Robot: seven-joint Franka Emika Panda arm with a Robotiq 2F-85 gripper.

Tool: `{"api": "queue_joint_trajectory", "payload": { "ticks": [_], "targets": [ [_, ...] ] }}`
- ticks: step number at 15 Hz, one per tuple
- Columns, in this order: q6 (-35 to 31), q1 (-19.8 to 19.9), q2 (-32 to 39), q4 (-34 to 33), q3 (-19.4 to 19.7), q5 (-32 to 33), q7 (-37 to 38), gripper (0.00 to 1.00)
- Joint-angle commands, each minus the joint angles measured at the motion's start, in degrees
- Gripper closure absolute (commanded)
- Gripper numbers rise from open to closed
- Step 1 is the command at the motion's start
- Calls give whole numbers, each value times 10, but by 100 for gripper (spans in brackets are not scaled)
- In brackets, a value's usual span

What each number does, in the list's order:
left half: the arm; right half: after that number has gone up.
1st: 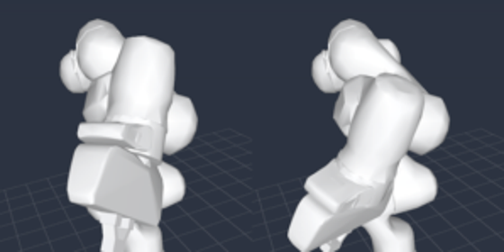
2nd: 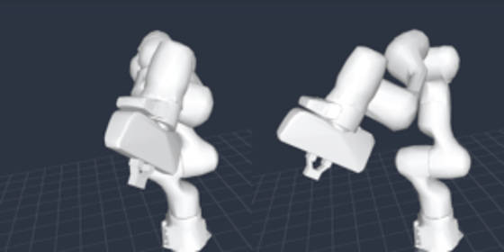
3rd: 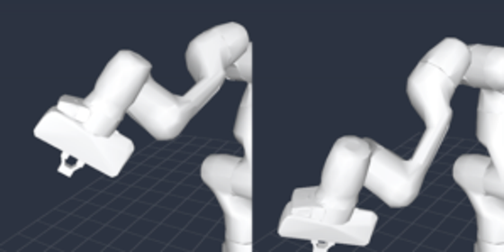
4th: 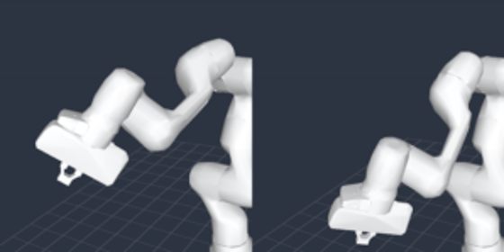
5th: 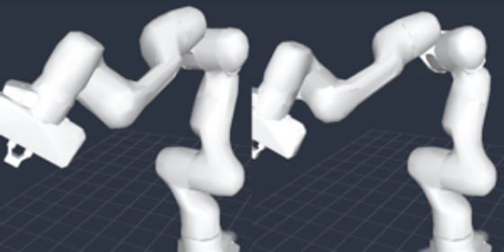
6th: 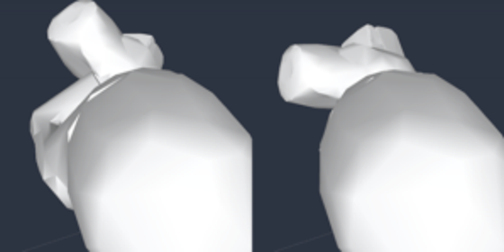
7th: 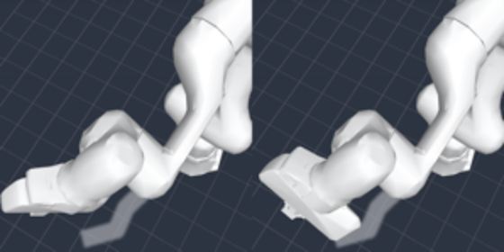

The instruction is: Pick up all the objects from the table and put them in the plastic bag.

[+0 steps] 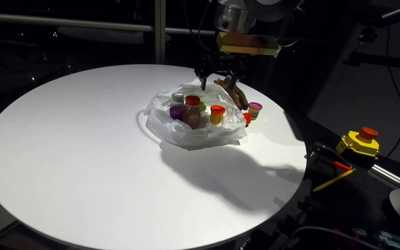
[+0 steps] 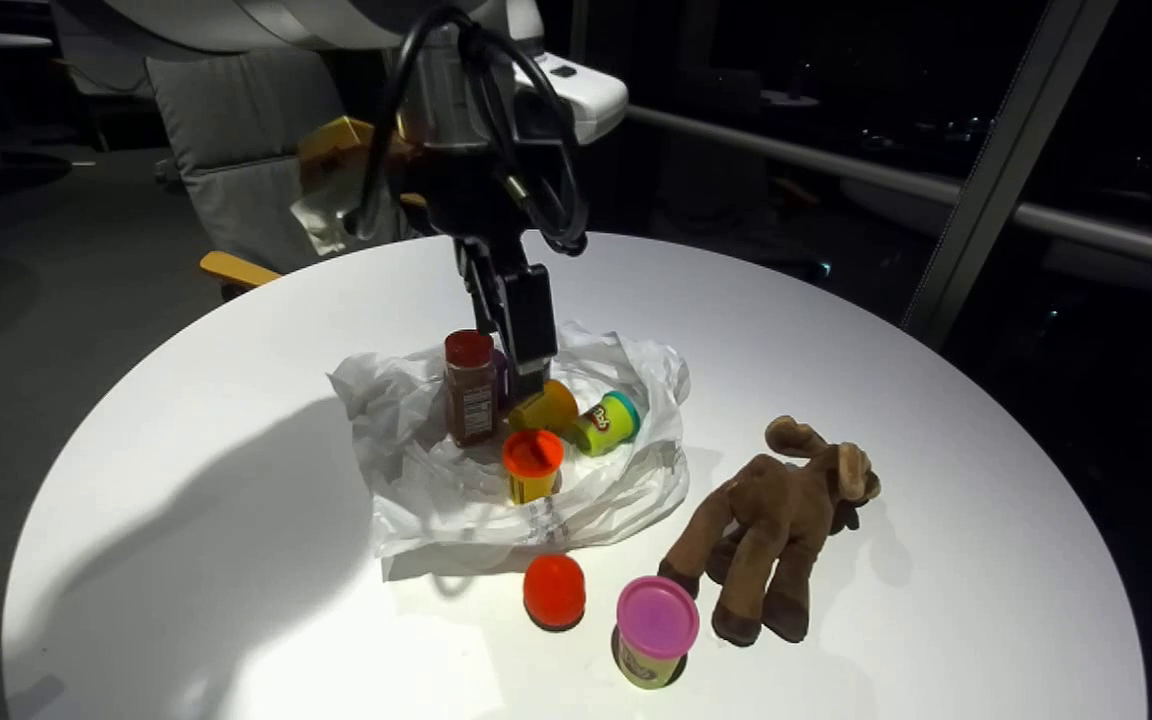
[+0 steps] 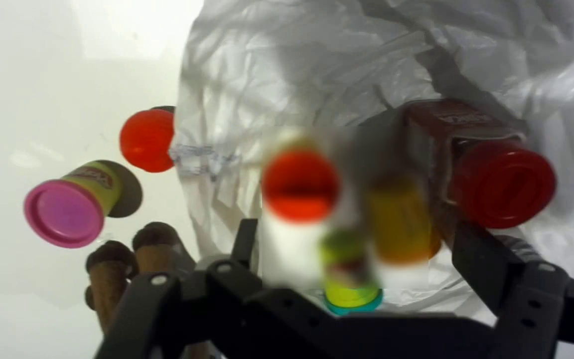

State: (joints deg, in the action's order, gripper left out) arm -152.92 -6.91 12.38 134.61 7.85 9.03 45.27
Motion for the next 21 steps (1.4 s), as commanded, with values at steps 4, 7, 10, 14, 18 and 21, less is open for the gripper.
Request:
{"api": "queue_joint_trajectory", "payload": {
  "ticks": [4, 7, 10, 14, 18, 21],
  "targets": [
    [-62, 45, 5, 53, 59, 9, 33, 0],
    [-54, 55, 8, 58, 82, 11, 33, 0],
    [-49, 56, 8, 61, 104, 22, 47, 0],
    [-48, 71, 23, 54, 109, 5, 43, 0],
    [-52, 82, 50, 47, 103, -11, 32, 0],
    [-51, 81, 71, 39, 102, -26, 31, 0]
  ]
}}
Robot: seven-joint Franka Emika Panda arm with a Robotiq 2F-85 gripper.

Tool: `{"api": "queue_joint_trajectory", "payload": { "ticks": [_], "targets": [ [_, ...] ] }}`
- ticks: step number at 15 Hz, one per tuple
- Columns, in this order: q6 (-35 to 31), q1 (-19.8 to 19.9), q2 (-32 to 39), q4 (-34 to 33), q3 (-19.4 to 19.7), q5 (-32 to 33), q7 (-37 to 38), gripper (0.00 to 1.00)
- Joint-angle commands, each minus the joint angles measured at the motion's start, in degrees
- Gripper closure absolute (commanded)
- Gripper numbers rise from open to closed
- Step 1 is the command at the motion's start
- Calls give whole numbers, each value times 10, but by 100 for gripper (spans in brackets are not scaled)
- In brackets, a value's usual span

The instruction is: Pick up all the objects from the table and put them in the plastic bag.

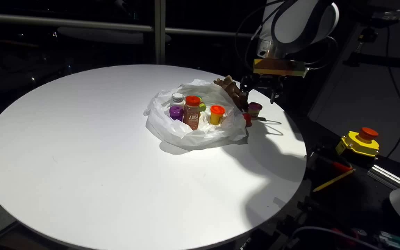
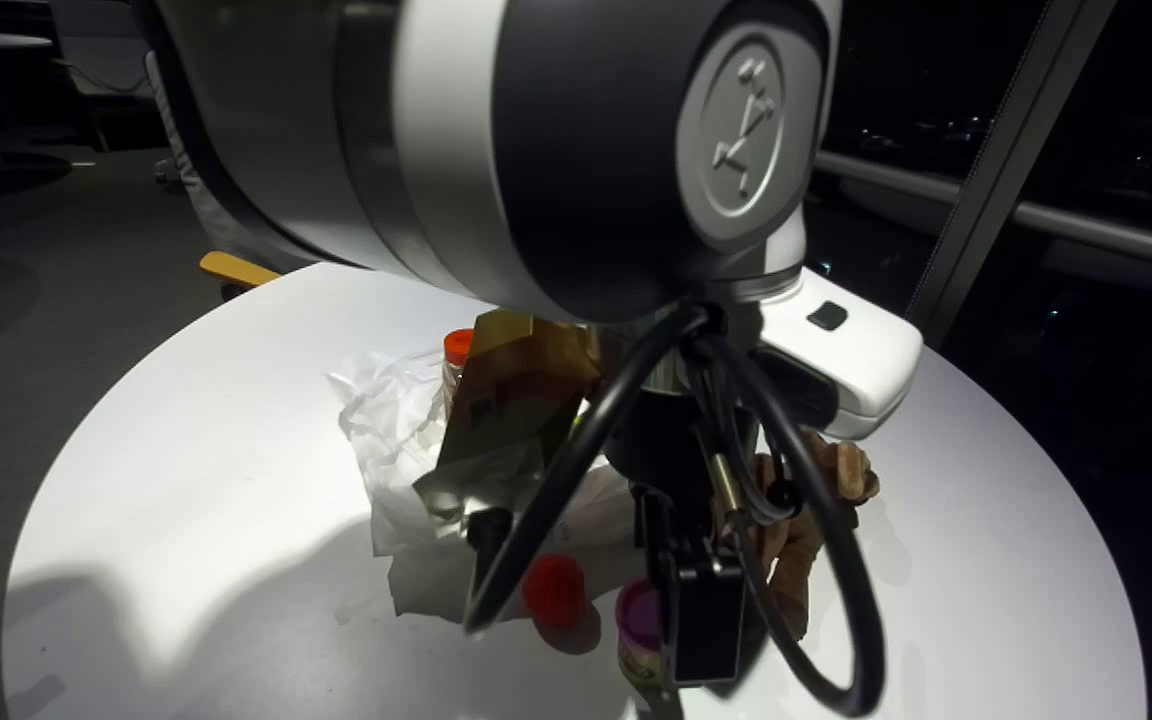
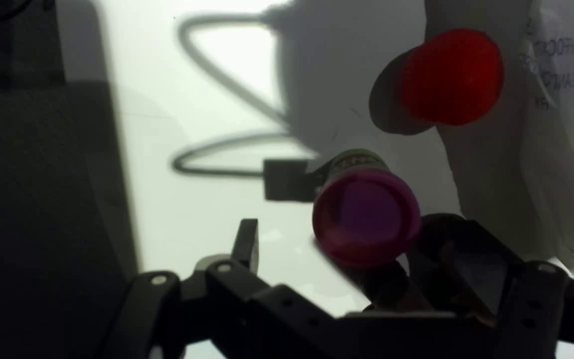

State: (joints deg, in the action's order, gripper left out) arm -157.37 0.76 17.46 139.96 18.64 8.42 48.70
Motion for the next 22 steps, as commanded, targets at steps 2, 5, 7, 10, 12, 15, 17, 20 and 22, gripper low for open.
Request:
{"api": "queue_joint_trajectory", "payload": {
  "ticks": [2, 5, 7, 10, 12, 15, 17, 20, 22],
  "targets": [
    [-8, 4, 29, -17, -6, -32, -6, 0],
    [-18, -1, 44, -25, 0, -40, 0, 0],
    [-21, -5, 58, -35, 4, -41, 4, 0],
    [-22, -4, 72, -46, 2, -49, 1, 27],
    [-24, -4, 73, -46, 1, -56, -1, 42],
    [-18, -1, 55, -31, -1, -70, -7, 67],
    [-9, -16, 18, -6, 18, -56, 0, 75],
    [7, -56, -68, 44, 68, -3, 31, 77],
    [32, -65, -122, 60, 79, 46, 50, 77]
  ]
}}
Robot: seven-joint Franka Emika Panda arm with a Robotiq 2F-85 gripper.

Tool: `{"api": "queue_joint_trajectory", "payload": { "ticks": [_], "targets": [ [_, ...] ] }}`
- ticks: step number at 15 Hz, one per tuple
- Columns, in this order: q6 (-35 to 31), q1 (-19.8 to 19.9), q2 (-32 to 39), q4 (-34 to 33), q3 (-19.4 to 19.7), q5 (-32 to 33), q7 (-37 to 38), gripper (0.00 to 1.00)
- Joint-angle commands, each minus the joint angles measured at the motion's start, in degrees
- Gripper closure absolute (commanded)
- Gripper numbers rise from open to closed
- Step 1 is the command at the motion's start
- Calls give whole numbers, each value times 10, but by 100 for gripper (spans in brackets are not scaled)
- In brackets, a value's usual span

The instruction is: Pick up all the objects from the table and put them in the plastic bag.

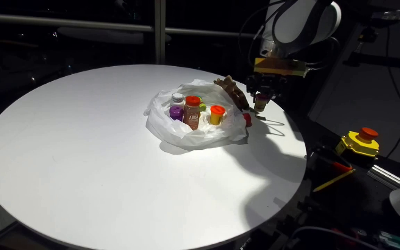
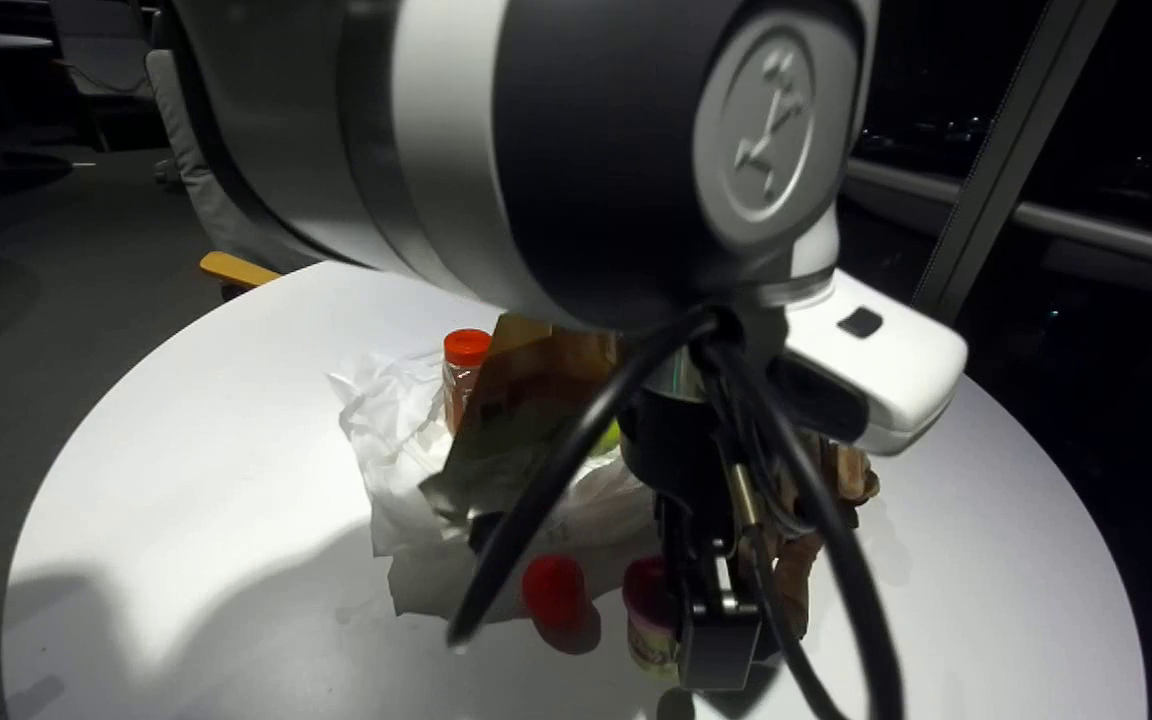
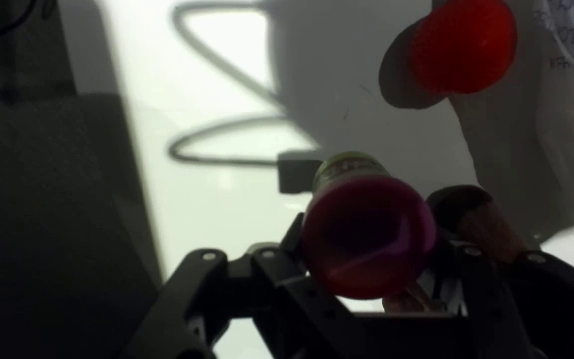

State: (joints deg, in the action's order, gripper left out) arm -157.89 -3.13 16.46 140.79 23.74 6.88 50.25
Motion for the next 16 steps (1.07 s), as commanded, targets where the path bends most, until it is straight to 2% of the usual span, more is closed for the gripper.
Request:
{"api": "queue_joint_trajectory", "payload": {
  "ticks": [1, 3, 5, 9, 12, 15, 16],
  "targets": [
    [54, -24, -141, 55, 23, 90, 49, 77],
    [96, -9, -187, 50, -25, 140, 75, 77],
    [118, 5, -198, 36, -87, 141, 70, 77],
    [94, 1, -120, -9, -176, 90, 53, 77],
    [64, -6, -50, -41, -204, 88, 67, 77],
    [25, -29, 9, -75, -188, 115, 102, 77],
    [14, -34, 25, -84, -185, 102, 98, 77]
  ]
}}
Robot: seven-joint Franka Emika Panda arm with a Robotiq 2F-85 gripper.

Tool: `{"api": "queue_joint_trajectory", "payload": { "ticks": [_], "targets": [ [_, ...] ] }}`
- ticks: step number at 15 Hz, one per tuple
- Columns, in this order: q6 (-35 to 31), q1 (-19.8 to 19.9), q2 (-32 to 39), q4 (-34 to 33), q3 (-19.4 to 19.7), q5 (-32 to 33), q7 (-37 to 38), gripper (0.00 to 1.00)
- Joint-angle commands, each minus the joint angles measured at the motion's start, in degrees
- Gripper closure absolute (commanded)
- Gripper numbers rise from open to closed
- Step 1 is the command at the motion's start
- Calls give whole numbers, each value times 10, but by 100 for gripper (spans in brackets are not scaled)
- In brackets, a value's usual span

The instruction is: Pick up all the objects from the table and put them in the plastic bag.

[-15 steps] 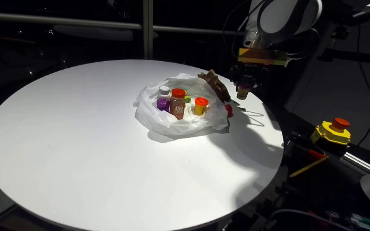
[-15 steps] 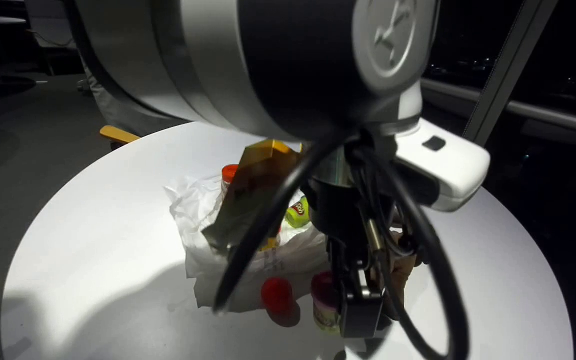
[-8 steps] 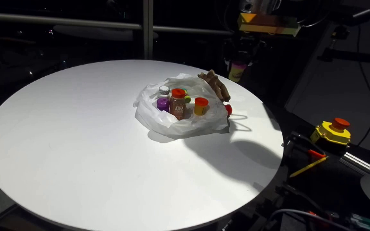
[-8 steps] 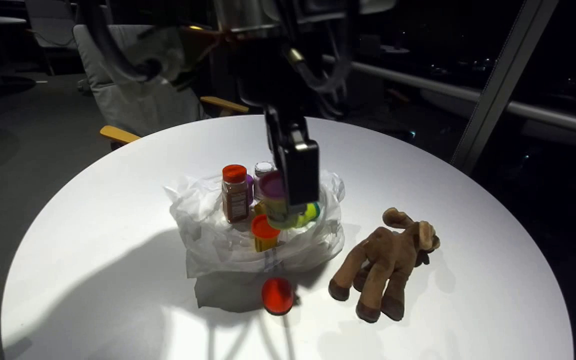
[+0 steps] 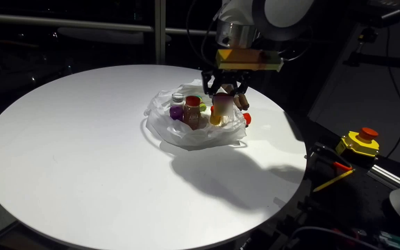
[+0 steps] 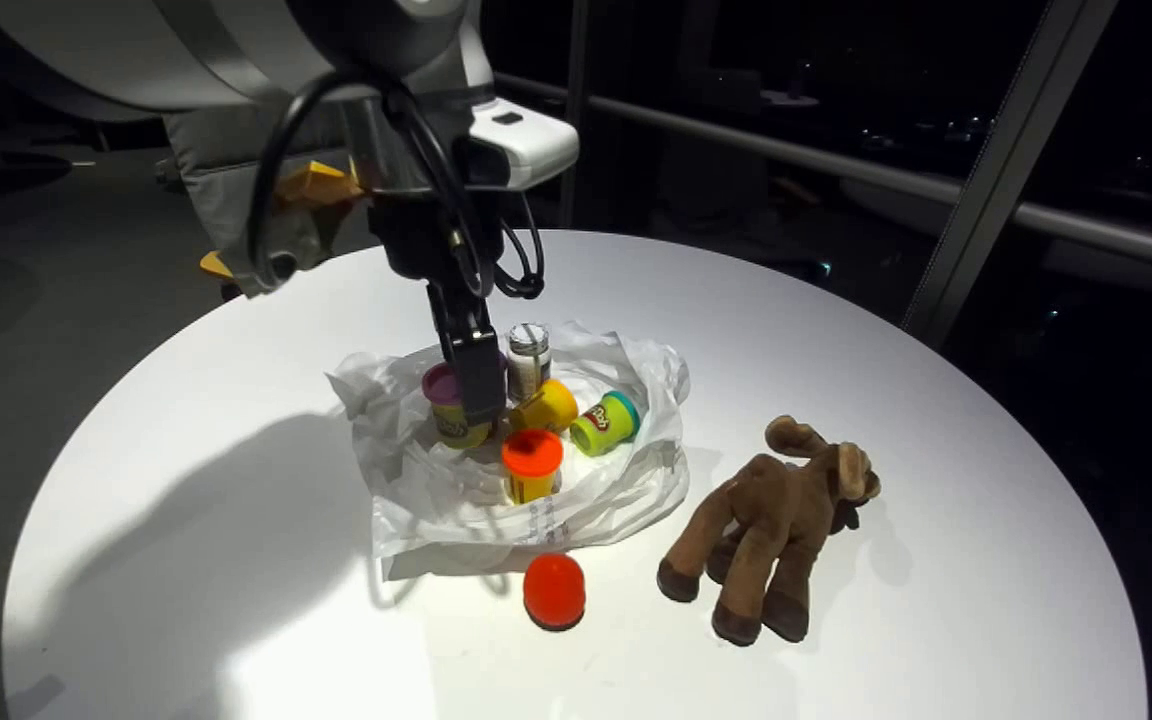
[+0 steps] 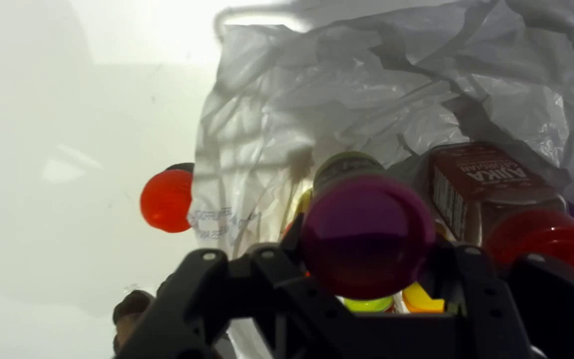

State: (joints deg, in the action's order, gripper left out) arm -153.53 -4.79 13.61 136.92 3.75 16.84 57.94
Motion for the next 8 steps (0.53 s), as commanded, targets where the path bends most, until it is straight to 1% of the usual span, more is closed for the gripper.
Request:
{"api": "queue_joint_trajectory", "payload": {
  "ticks": [1, 3, 6, 8],
  "targets": [
    [-38, -23, 65, -51, 16, -8, 18, 77],
    [-54, -32, 99, -71, 24, -21, 14, 77],
    [-73, -44, 121, -89, 34, -40, 15, 77],
    [-77, -44, 123, -90, 33, -57, 3, 77]
  ]
}}
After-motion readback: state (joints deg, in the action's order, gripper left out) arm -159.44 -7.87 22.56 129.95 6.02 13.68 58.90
